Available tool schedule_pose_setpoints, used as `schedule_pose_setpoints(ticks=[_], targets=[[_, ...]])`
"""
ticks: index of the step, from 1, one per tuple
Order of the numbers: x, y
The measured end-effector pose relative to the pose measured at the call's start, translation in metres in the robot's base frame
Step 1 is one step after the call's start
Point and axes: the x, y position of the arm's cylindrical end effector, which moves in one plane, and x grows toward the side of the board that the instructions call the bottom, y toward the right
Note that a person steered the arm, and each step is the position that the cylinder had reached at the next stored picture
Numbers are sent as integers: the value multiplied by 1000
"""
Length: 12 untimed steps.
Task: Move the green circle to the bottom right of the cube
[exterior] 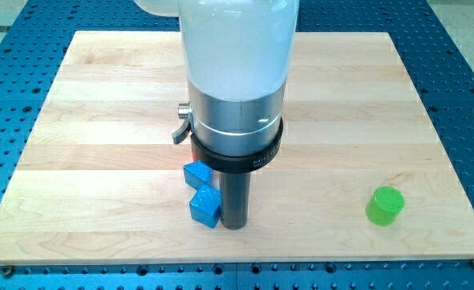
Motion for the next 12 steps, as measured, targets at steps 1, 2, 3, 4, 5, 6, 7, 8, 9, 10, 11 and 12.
schedule_pose_setpoints(ticks=[1,2,3,4,5,6,7,8,9,10,11,12], targets=[[0,-3],[-2,29],[-54,97],[-80,218],[-52,265],[-11,224],[15,167],[29,112],[4,124],[-4,101],[-9,88],[-30,88]])
